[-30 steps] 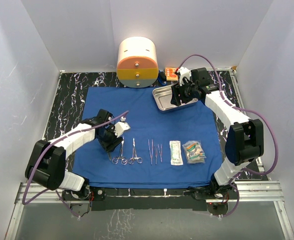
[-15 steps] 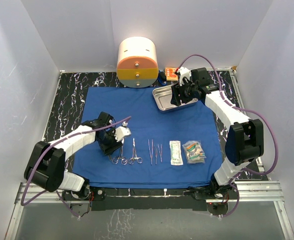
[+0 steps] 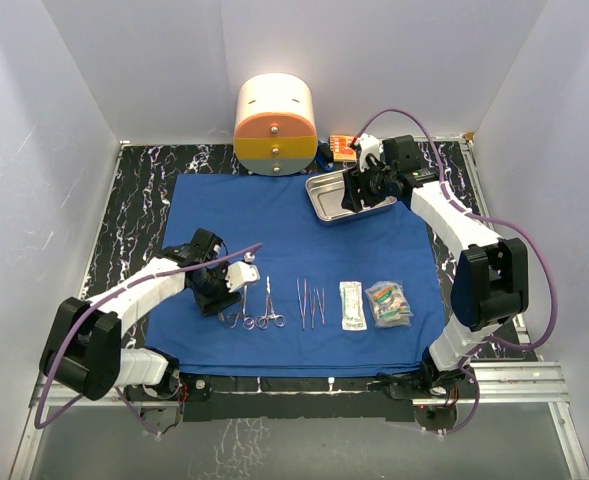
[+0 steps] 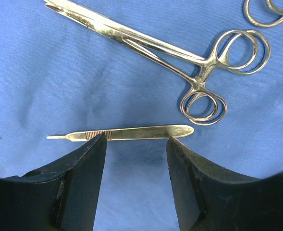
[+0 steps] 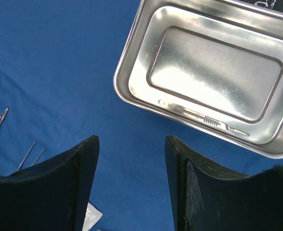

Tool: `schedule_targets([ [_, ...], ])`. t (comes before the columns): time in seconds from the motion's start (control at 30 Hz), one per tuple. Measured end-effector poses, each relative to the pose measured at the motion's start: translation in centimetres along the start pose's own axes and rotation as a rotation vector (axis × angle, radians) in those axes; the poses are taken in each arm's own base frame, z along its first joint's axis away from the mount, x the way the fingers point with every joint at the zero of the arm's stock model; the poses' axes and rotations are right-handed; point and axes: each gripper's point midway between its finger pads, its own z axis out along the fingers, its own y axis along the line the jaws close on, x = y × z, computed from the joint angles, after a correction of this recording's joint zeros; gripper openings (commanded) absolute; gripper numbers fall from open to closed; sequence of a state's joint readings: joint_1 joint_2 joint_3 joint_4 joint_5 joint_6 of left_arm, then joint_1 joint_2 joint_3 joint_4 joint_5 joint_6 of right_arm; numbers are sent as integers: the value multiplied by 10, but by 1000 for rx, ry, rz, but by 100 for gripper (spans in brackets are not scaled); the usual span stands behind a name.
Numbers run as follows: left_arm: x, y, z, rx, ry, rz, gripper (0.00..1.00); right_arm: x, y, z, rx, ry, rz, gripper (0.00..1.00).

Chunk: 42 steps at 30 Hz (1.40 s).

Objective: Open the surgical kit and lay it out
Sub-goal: Adjust the medical item in the surgical kit.

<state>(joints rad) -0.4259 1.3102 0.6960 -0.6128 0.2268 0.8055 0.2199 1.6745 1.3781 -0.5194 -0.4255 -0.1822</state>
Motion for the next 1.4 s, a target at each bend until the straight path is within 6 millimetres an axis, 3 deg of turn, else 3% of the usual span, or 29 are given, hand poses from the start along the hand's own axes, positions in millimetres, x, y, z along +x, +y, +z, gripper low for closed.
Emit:
schedule_targets([
  [0.27,-25,7,-11,-32,-104,-32,52,0,0,0,0,0,0,55],
  [0.6,-34,16,-7,-64,-137,-28,53,0,0,0,-3,-1,0,56],
  [1.03,-15,3,9,-23,-85,21,53,0,1,0,-4,-1,0,55],
  [1.4,-9,3,12,-25,-61,51,53,0,1,0,-8,-2,0,56],
])
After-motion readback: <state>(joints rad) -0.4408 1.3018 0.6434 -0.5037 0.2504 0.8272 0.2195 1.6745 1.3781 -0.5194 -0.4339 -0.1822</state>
